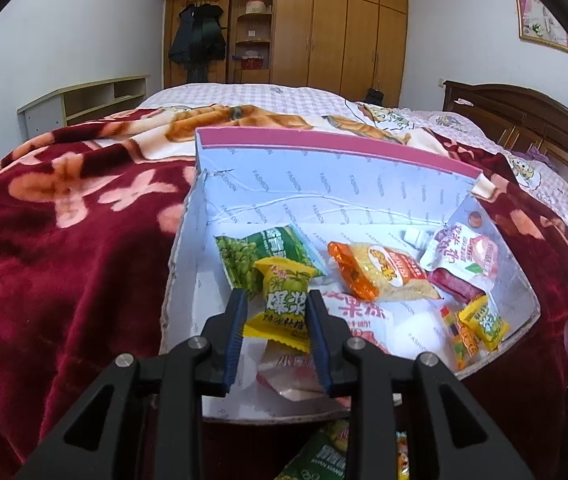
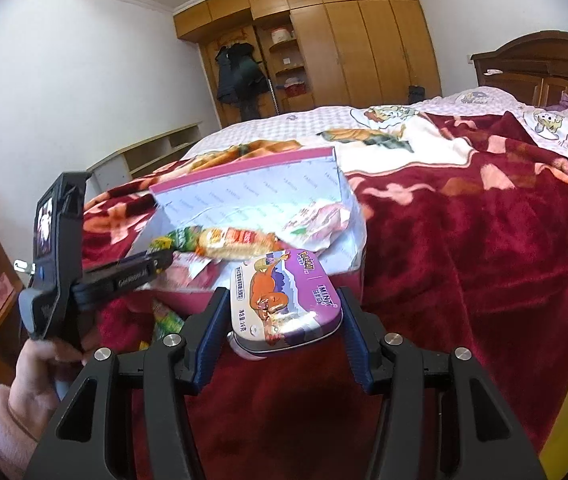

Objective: Organize snacks
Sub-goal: 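Lift the yellow candy and purple tin and carry them over the pink box, then open both grippers to drop the candy and purple tin into the box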

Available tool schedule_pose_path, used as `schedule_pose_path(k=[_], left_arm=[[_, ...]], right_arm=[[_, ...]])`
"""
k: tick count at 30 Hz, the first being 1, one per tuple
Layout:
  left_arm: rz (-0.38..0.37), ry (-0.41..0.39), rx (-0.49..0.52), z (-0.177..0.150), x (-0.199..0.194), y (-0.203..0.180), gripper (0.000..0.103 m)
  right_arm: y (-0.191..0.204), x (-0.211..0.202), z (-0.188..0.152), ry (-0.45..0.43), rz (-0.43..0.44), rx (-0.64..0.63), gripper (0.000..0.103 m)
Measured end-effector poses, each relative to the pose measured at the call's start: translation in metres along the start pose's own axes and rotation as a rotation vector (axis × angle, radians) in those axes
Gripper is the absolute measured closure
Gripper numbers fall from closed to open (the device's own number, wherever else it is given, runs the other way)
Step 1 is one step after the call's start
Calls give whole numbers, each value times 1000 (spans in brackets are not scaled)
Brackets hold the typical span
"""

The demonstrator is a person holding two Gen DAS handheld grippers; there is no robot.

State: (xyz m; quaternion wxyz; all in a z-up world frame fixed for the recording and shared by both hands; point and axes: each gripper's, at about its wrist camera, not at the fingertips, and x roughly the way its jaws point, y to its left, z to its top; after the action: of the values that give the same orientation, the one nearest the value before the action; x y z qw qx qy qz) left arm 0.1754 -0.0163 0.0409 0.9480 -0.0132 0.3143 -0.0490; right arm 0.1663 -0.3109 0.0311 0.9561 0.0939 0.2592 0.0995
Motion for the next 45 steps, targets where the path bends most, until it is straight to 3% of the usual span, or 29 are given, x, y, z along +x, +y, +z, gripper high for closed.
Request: schedule_pose_path(k=[2,4,10,24,37,45], left_arm=[[3,-2,0,0,1,-1,68],[9,1,7,0,2,-2,56],[13,0,-17,-1,3,2,48],[3,7,-30,-3,4,2,46],[-4,12,-34,-3,4,3,46],[-8,12,-26,-4,5,1,42]], right_arm=[[-1,4,6,2,-1,0,49],[-2,8,10,6,2,-1,49],[-3,25,20,24,6,1,49],[-8,80,57,77,23,-28,49],[-20,146,82,137,-61,-78,49],[-14,155,84,142,-67,-114,48]])
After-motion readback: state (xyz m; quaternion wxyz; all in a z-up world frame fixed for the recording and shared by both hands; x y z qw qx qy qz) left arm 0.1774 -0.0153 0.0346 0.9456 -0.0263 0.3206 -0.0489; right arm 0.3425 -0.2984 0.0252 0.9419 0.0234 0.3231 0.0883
